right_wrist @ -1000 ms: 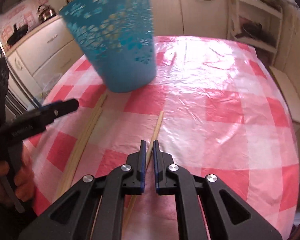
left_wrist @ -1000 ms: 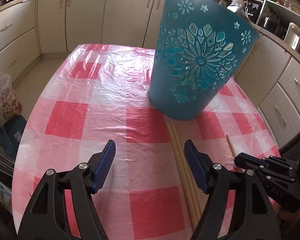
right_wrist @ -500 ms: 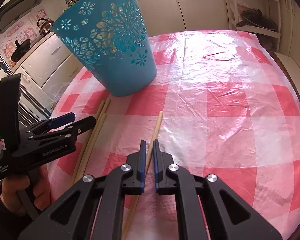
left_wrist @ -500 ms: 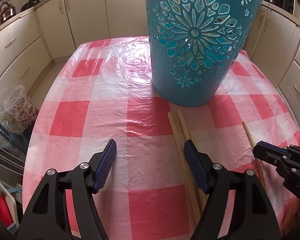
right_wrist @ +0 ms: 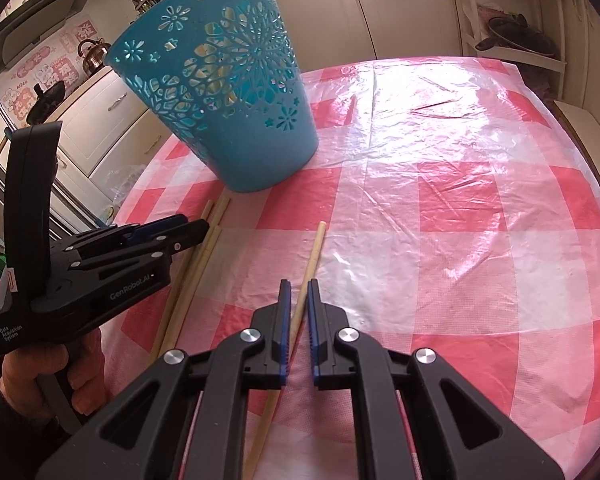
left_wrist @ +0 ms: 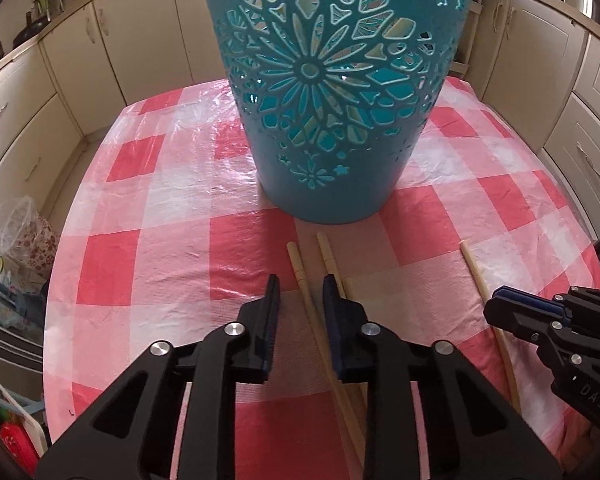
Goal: Organize utensils
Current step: 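Lower the left gripper onto a stick beside the basket and grasp it, then lift the stick over the basket with the left gripper and release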
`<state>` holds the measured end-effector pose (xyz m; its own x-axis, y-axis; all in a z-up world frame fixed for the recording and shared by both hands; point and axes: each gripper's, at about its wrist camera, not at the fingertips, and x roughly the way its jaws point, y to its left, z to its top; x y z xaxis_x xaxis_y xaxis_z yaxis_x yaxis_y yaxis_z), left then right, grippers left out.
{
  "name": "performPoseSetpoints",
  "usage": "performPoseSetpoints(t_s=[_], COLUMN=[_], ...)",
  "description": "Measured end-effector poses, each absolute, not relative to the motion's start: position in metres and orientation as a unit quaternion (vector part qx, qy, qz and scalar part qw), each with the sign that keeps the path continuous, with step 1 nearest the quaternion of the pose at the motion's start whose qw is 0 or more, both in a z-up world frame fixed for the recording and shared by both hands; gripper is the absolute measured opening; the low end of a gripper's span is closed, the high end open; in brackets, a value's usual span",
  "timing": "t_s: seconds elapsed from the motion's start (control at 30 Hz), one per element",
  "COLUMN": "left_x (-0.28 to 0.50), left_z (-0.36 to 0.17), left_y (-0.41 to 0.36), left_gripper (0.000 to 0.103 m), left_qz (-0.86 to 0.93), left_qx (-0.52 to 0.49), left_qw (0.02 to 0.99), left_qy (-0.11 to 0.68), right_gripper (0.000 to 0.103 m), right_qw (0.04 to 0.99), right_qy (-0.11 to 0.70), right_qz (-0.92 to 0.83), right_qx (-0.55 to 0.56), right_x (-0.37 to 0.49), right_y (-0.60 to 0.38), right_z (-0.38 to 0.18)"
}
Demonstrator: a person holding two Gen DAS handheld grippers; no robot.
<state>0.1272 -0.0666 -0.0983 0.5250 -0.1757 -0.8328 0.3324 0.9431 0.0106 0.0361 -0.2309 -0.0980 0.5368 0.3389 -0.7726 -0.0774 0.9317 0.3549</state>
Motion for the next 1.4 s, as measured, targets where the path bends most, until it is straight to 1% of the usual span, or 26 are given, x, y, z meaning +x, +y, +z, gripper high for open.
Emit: performPoseSetpoints(t_s=[0.2, 0.3, 0.33, 0.6, 0.7, 0.97, 1.03, 1.2, 1.4], left_x=[0.127, 0.127, 0.127, 0.126, 0.121, 0.106, 0.099, 0.084, 0.074], left_z=[-0.098, -0.098, -0.099, -0.099, -0.099, -0.092, -0.082, -0.038, 0.045], left_y=[-0.069, -0.071, -0.073, -0.08, -0.085, -0.075, -0.068, -0.038, -0.004], left_gripper=[0.017, 0.007, 0.007, 0.007, 0.005, 0.005, 0.005, 0.005, 0.005], left_qz=[-0.152, -0.167, -0.17, -0.178, -0.175, -0.17, -0.172, -0.208, -0.245], left_qx=[0.092, 0.096, 0.098, 0.132, 0.152, 0.14, 0.127, 0.048, -0.036], left_qw=[0.866, 0.863, 0.861, 0.859, 0.862, 0.866, 0.871, 0.882, 0.906], left_qy=[0.467, 0.468, 0.468, 0.461, 0.45, 0.448, 0.443, 0.419, 0.345], right_gripper=[0.012, 0.013, 0.014, 0.017, 0.017, 0.018, 0.018, 0.018, 0.021], right_qw=[0.865, 0.865, 0.864, 0.863, 0.863, 0.862, 0.862, 0.861, 0.861], right_qy=[0.465, 0.465, 0.465, 0.464, 0.464, 0.463, 0.463, 0.463, 0.461], right_qz=[0.124, 0.126, 0.126, 0.132, 0.133, 0.135, 0.136, 0.138, 0.143], right_qx=[0.141, 0.143, 0.143, 0.147, 0.149, 0.152, 0.153, 0.158, 0.158], right_x=[0.036, 0.037, 0.037, 0.038, 0.038, 0.038, 0.038, 0.039, 0.039], right_y=[-0.229, -0.228, -0.228, -0.229, -0.23, -0.23, -0.231, -0.233, -0.233], right_z=[-0.098, -0.098, -0.098, -0.099, -0.099, -0.099, -0.099, -0.1, -0.1])
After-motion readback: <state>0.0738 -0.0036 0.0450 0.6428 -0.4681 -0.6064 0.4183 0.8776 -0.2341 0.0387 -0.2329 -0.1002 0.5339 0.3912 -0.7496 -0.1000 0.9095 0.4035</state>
